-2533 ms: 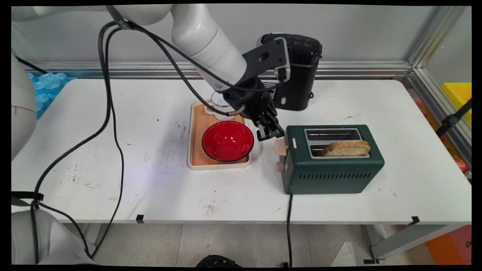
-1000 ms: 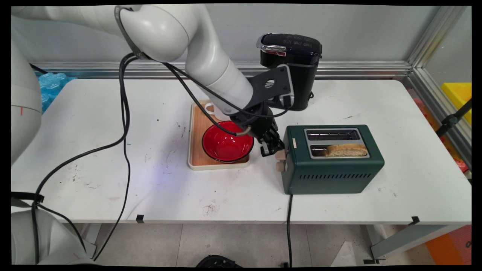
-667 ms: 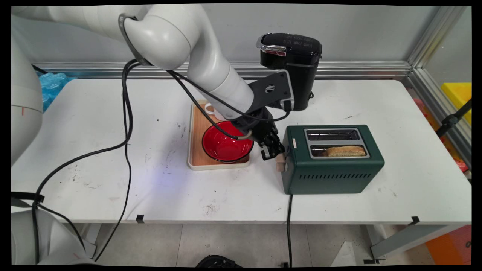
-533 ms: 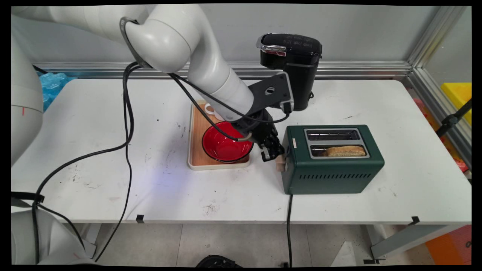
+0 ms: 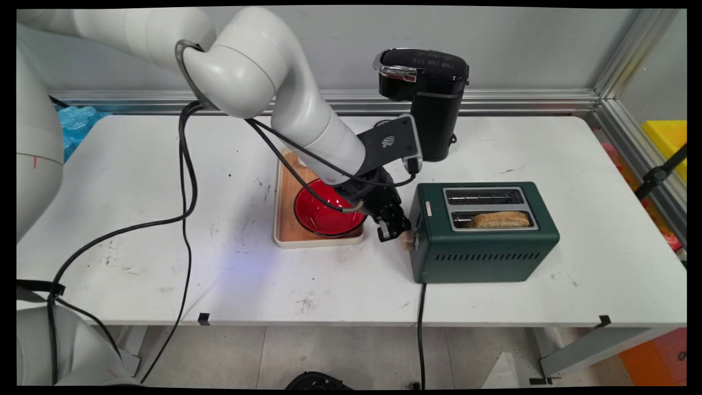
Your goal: Press the toaster switch
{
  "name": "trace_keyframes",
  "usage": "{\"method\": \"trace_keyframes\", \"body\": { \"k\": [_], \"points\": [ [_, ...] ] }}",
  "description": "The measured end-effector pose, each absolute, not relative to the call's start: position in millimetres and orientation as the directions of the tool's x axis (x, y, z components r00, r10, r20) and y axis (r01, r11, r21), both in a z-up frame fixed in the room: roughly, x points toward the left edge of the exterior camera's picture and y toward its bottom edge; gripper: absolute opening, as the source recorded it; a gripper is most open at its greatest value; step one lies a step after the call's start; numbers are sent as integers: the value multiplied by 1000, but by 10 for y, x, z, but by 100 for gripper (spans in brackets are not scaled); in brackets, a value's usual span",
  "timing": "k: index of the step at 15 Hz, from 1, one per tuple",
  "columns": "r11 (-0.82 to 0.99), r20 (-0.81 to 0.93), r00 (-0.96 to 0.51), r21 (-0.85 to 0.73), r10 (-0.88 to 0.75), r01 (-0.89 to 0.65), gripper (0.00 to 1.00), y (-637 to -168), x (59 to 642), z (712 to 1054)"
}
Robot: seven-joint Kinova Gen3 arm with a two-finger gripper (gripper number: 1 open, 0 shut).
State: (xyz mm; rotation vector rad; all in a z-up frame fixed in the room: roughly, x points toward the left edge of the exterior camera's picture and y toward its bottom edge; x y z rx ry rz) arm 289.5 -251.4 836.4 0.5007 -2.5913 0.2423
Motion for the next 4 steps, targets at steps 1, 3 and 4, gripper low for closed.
{"method": "trace_keyframes", "body": {
  "k": [1,3,4],
  "points": [
    [918,493,-815,-77,-305,-390,0,-2504,2907,8352],
    [919,491,-816,-74,-305,-387,0,-2483,2934,8335],
    [920,489,-817,-73,-304,-386,0,-2474,2946,8329]
  ]
}}
